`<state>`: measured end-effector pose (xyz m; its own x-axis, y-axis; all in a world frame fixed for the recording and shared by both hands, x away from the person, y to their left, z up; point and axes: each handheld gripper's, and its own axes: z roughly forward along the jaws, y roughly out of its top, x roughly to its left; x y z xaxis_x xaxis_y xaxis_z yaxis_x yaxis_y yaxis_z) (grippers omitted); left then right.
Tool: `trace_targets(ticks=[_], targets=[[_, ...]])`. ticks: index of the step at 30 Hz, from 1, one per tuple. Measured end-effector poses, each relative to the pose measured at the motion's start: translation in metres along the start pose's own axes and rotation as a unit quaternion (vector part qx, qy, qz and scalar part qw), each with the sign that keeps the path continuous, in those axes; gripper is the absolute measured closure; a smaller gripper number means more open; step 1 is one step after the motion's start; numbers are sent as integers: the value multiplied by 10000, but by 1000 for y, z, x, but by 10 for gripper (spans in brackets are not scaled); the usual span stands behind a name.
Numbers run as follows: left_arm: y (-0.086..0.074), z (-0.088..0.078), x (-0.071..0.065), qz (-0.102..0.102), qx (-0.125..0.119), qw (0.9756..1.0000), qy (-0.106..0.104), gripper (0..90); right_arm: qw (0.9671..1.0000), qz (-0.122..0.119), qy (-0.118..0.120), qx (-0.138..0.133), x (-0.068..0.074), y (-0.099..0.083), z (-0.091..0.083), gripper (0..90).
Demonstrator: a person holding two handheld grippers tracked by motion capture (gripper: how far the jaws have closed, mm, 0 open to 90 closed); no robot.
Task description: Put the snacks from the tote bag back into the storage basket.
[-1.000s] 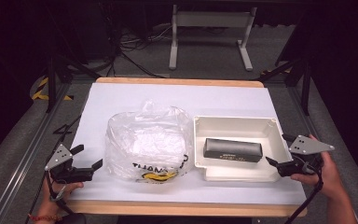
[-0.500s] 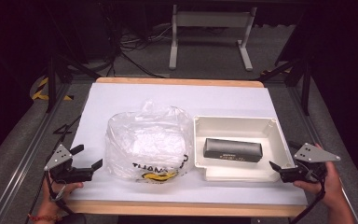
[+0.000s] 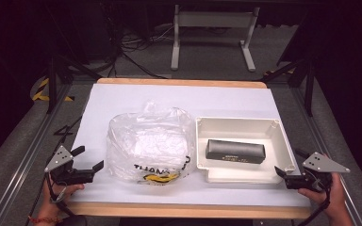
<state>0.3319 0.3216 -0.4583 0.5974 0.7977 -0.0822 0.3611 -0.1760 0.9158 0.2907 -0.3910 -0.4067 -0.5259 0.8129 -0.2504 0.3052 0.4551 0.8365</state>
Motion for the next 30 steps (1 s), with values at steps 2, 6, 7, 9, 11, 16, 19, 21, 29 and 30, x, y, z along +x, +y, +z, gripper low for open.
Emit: trace_targets(ticks=[2, 6, 7, 9, 11, 16, 19, 21, 29, 30], targets=[[0, 0, 0, 3, 5, 10000, 1, 28, 10000, -12, -36, 20, 2, -5, 1, 59], [0, 0, 0, 4, -7, 10000, -10, 28, 10000, 43, -29, 3, 3, -8, 2, 55], [0, 0, 0, 4, -6, 10000, -10, 28, 10000, 60, -44, 4, 4, -10, 2, 54], [0, 0, 0, 13, -4, 10000, -10, 28, 9999, 108, -53, -53, 4, -12, 2, 54], [0, -1, 0, 16, 26, 10000, -21, 29, 9998, 168, -38, -57, 5, -15, 2, 54], [0, 0, 0, 5, 0, 10000, -8, 29, 9995, 256, 5, -162, 6, -21, 1, 54], [0, 0, 0, 6, 5, 10000, -2, 29, 9993, 336, 2, -176, 6, -25, 2, 50], [0, 0, 0, 5, 5, 10000, 1, 29, 9990, 379, -65, -208, 6, -27, 3, 50], [0, 0, 0, -20, 26, 10000, -11, 29, 9976, 626, -46, -302, 7, -34, 3, 44], [0, 1, 1, -30, 40, 10000, -27, 29, 9973, 664, -50, -301, 7, -35, 3, 39]])
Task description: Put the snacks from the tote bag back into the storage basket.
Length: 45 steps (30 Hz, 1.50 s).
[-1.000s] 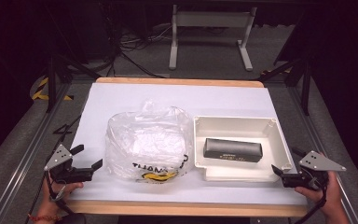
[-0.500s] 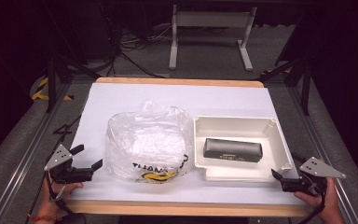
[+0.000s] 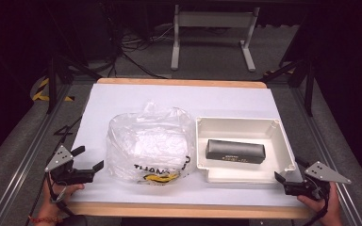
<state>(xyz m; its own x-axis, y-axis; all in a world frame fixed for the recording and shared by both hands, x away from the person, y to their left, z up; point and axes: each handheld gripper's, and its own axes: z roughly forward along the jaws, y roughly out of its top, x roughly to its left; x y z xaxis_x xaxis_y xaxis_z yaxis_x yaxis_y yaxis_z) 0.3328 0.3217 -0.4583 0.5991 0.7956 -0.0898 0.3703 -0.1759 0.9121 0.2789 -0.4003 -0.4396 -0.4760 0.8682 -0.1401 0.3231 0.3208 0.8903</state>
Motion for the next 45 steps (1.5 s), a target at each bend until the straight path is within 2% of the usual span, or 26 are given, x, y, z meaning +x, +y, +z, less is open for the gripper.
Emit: trace_targets(ticks=[4, 7, 12, 15, 24, 28, 31, 45], targets=[[0, 0, 0, 13, 20, 10000, -16, 29, 9998, 21, -45, -195, 0, -2, -3, 40], [0, 1, 0, 21, 25, 10000, -37, 30, 9997, 66, -24, -242, -1, -4, -4, 36], [0, 1, 0, 32, 49, 10000, -24, 31, 9994, -5, -124, -336, 1, -7, -6, 32], [0, 1, 0, 49, 44, 10000, -28, 32, 9990, 45, -66, -434, 0, -8, -7, 32], [0, 1, -1, 101, 36, 9999, -43, 32, 9988, 47, -72, -488, 0, -9, -8, 32], [0, 1, -2, 107, 28, 9999, -37, 32, 9977, 29, -81, -667, 0, -11, -10, 32], [0, 1, -2, 117, 35, 9999, -56, 32, 9977, 36, -136, -659, 1, -11, -11, 32], [1, 2, -2, 106, 89, 9999, -18, 32, 9971, -32, -38, -763, 1, -12, -12, 33]])
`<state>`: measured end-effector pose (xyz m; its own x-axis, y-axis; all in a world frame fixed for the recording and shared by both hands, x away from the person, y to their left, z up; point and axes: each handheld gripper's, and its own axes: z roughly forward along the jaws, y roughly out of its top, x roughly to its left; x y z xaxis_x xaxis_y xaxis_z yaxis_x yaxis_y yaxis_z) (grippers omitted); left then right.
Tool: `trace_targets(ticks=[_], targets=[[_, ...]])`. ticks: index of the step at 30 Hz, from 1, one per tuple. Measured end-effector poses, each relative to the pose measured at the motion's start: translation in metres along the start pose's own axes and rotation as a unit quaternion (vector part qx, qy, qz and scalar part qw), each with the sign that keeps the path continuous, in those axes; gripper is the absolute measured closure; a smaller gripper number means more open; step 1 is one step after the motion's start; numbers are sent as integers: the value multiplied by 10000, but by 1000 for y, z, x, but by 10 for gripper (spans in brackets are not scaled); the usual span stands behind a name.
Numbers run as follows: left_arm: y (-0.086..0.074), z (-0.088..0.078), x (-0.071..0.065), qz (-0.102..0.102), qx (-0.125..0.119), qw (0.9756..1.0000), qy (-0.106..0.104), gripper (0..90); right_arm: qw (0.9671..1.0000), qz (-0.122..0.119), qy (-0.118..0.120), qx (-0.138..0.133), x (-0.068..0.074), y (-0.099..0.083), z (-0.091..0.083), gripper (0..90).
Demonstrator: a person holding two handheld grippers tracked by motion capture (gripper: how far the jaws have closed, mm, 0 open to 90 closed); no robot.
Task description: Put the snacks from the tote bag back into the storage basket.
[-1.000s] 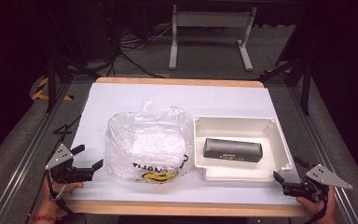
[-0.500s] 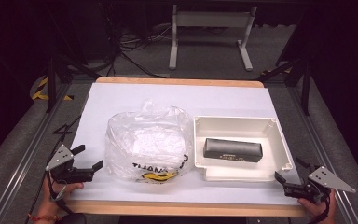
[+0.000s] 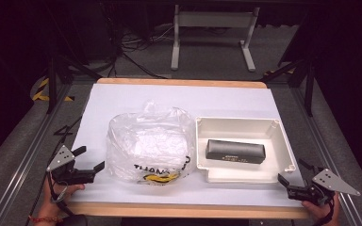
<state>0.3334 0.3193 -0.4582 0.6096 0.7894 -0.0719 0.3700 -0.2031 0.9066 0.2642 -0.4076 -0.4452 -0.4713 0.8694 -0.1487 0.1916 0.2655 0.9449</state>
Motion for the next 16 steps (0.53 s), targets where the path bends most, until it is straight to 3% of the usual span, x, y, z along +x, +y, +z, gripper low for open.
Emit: trace_targets(ticks=[16], targets=[[0, 1, 1, -72, 33, 10000, -24, 32, 10000, 2, 49, -58, 0, -1, -2, 38]])
